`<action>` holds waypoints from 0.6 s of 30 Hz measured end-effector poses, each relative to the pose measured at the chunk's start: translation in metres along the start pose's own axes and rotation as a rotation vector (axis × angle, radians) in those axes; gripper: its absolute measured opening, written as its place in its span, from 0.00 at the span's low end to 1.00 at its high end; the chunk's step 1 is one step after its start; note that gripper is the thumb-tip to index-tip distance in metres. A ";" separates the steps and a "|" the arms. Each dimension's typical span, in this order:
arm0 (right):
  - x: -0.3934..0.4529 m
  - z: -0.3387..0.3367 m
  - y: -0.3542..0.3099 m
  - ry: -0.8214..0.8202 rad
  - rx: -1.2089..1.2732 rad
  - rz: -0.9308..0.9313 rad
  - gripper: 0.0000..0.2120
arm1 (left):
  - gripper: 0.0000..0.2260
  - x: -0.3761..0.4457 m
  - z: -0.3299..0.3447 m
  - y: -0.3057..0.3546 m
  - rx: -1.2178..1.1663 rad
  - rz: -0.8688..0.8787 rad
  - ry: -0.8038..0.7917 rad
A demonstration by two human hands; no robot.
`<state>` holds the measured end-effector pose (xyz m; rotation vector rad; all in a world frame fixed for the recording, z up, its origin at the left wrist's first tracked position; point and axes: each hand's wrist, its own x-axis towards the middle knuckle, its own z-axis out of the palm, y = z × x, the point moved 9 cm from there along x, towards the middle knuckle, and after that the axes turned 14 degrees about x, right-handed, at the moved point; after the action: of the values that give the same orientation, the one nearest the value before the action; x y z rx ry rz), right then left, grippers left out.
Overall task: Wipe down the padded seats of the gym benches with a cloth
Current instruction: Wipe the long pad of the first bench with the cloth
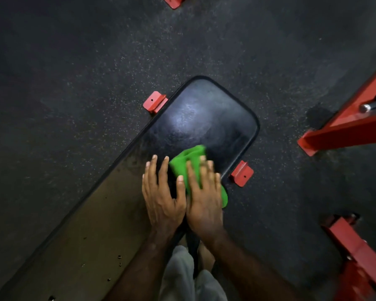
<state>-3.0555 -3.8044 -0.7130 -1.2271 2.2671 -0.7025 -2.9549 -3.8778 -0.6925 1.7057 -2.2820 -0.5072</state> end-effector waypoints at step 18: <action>0.030 -0.039 0.038 0.270 0.111 0.171 0.34 | 0.25 0.010 0.019 -0.010 0.084 -0.024 -0.025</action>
<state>-3.1179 -3.8034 -0.7118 -0.9194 2.4748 -0.9632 -2.9565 -3.8877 -0.7141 1.7774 -2.3339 -0.4468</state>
